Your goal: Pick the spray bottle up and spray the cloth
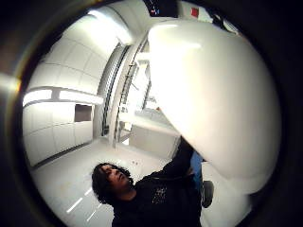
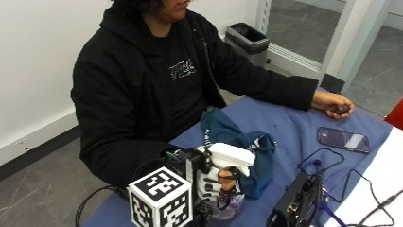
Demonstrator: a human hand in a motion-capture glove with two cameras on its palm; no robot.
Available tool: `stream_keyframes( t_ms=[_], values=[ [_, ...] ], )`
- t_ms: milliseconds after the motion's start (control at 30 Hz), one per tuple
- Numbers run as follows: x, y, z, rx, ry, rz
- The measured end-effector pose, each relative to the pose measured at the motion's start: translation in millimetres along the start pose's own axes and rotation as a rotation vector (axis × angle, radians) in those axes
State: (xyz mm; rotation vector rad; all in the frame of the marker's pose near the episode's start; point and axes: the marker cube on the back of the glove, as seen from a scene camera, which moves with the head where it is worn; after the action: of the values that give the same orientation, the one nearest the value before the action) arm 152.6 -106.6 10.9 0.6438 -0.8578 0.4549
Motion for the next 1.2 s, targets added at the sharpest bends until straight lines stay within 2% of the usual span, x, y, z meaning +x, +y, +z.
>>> stream_keyframes(
  t_ms=[467,667,1000,1200],
  values=[
    [-2.5,-19.2,11.9,0.232,-0.004,-0.071],
    [-0.3,-3.0,-2.6,0.150,0.012,-0.086],
    [-6.6,0.9,2.8,0.170,0.058,-0.135],
    [-2.1,0.5,1.8,0.146,0.021,-0.098]
  ],
)
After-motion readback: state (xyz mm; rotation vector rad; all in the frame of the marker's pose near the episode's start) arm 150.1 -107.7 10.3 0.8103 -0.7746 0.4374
